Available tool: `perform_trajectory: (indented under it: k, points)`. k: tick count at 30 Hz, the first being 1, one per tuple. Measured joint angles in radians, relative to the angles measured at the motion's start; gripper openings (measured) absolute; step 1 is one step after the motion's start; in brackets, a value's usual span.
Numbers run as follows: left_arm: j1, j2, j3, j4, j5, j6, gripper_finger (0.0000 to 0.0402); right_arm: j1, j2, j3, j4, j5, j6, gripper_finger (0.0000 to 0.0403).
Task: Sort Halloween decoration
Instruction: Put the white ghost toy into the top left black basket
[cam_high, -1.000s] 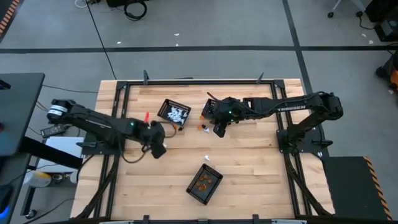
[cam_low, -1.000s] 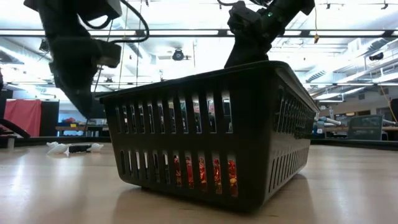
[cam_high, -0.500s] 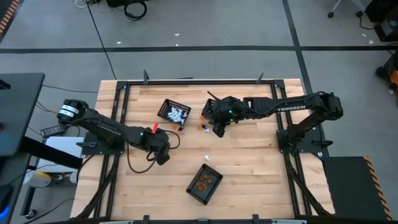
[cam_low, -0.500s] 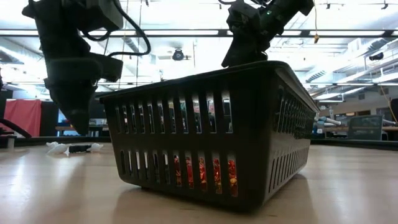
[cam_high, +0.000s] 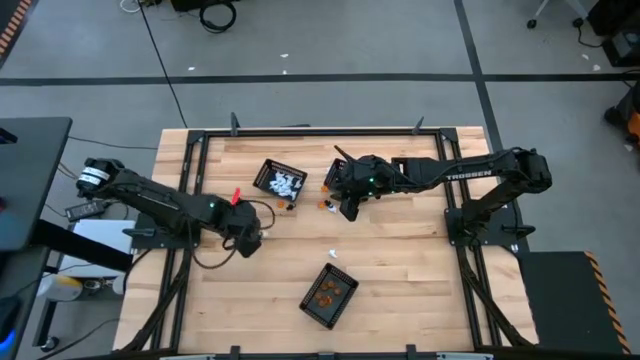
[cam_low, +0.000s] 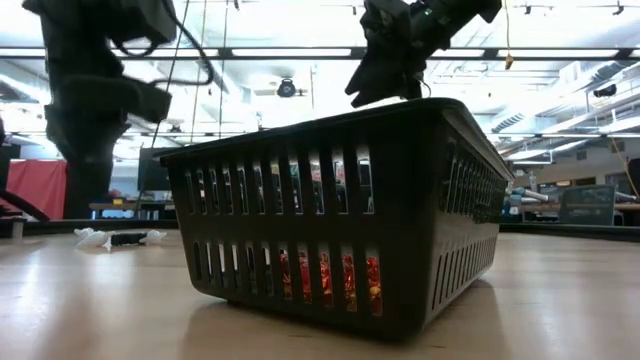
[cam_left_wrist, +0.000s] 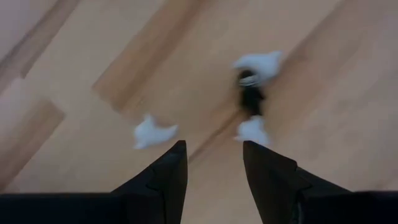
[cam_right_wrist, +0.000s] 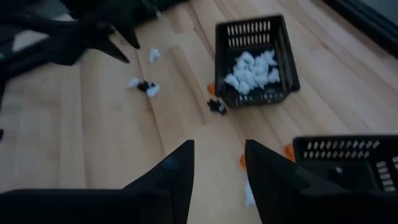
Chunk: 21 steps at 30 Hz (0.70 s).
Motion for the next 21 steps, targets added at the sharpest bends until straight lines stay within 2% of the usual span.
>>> perform_trajectory:
  k: [4,9,15,21]
  points:
    - [0.117,-0.046,-0.092,-0.004,0.099,-0.047,0.0165,0.006,0.0,0.0,0.049,0.009,0.004,0.0147]
    - [0.237,-0.078,-0.13,0.018,0.144,-0.096,0.0165,0.017,0.0,0.0,0.056,0.012,0.023,0.0147]
    - [0.307,-0.071,-0.131,0.039,0.144,-0.169,0.0165,0.032,0.0,0.0,0.065,0.019,0.034,0.0147]
    - [0.329,-0.036,-0.165,0.051,0.143,-0.172,0.0177,0.039,0.0,0.0,0.081,0.02,0.044,0.0147]
